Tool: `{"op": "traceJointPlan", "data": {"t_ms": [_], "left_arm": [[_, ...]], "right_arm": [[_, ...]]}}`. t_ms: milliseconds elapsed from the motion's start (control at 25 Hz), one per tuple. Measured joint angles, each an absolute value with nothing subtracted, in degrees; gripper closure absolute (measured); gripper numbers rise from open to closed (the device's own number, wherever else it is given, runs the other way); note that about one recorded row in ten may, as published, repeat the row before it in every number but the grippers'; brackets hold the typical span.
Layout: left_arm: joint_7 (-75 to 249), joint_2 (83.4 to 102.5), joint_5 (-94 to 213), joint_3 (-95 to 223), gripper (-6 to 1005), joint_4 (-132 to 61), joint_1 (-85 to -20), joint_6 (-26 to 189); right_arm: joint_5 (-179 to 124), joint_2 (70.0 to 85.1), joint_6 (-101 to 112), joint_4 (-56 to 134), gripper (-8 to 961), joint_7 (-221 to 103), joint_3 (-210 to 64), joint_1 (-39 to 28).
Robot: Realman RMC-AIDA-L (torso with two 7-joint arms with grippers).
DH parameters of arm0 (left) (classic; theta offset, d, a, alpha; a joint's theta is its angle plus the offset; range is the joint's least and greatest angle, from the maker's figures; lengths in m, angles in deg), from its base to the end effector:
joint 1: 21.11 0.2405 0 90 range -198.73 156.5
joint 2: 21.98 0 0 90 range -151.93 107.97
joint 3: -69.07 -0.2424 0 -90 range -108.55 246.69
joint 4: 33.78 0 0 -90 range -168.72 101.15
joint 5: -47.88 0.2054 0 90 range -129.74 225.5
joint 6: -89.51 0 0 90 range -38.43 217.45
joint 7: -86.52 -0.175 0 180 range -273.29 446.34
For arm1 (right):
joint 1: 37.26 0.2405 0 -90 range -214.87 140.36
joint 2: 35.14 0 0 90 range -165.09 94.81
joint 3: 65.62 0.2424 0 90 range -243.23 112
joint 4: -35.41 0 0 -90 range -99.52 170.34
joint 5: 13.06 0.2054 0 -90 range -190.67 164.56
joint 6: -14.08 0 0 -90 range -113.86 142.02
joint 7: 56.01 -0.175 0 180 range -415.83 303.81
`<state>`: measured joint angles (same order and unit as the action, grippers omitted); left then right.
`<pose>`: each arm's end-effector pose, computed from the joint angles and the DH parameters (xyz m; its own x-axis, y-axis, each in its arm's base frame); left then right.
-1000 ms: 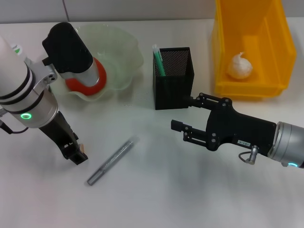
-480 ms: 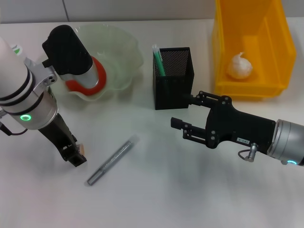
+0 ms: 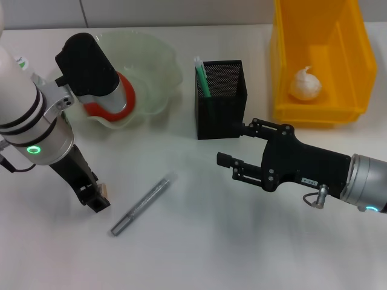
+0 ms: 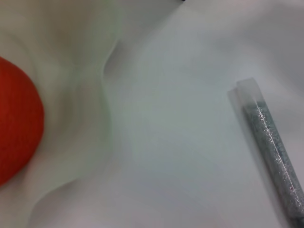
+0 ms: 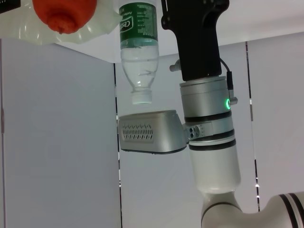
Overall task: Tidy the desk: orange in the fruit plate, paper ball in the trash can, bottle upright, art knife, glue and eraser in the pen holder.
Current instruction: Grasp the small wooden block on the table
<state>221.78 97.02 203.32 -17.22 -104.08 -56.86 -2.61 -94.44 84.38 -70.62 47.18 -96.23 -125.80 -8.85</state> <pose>-0.2201 0.3286 -0.0380 0.7131 0.4716 -0.5187 0.3456 -0.8802 -0.3253 0.2280 0.2905 -0.0826 0.7492 -0.0532 -0.6602 -0.3016 -0.9148 -0.2685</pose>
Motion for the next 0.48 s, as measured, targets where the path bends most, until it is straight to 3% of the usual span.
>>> {"op": "traceJointPlan", "data": {"t_ms": [480], "left_arm": [[221.78, 97.02, 203.36, -17.24, 443, -103.13, -57.17, -1.98]], "right_arm": [[-94.44, 84.39, -70.66, 47.18, 302, -96.24, -125.82, -8.88]]}}
